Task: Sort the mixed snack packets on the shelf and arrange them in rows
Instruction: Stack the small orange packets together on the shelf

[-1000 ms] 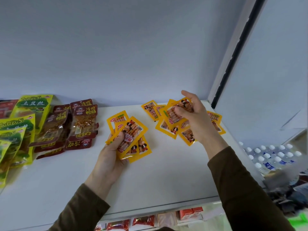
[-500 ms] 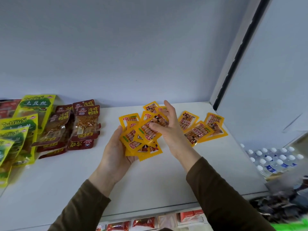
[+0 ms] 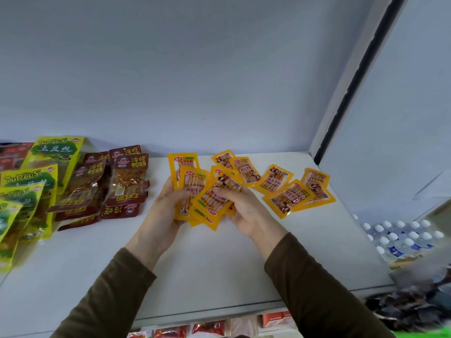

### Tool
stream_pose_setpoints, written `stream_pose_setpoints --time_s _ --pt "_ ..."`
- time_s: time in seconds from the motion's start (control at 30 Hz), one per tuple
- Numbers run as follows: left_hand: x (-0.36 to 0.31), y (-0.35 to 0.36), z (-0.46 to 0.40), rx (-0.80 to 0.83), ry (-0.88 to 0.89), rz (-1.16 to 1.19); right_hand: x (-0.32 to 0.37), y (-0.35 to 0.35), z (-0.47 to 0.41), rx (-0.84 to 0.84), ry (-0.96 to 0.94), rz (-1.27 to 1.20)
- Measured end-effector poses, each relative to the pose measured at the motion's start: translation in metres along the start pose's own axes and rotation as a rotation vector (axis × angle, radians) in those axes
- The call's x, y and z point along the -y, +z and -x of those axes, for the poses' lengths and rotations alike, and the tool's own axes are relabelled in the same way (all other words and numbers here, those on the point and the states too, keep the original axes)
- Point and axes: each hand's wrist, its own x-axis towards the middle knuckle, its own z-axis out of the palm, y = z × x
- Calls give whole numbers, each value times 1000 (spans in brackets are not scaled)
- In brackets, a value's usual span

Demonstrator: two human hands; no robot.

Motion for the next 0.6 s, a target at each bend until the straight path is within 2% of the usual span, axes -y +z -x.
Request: stream_pose_setpoints --time_s 0.1,0.2,0.37,0.47,0.6 --pt "-8 -4 -4 -33 -46 16 2 -1 -5 34 22 67" --pt "-11 -7 -13 -109 -22 -76 -3 7 -10 83 36 125" --pt "-25 -21 -33 -176 24 -256 -8 25 -22 142 -2 -15" --pt "-27 -23 -46 -221 -44 -248 -9 24 -26 170 -41 -122" --pt "-35 -22 -64 -248 -56 -291 -6 43 -39 148 -73 -41"
